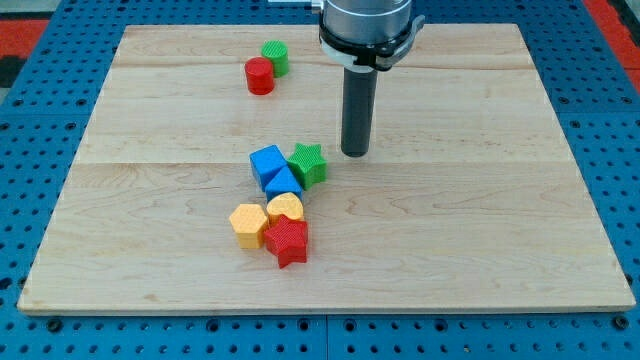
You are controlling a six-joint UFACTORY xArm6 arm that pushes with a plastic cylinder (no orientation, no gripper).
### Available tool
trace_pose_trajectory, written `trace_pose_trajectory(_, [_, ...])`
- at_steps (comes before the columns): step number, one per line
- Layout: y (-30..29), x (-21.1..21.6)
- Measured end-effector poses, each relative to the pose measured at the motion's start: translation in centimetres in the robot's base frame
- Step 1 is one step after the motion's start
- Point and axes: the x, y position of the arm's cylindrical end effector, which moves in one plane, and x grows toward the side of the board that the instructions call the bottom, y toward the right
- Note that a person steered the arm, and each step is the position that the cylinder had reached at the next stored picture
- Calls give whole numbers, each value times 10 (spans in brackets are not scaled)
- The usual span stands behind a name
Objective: Move green star in a diagonal line with yellow blocks
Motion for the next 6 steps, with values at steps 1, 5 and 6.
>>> trace_pose_trajectory(1, [-7,-26])
trace_pose_trajectory(5, [-19,69])
trace_pose_trajectory(6, [26,11])
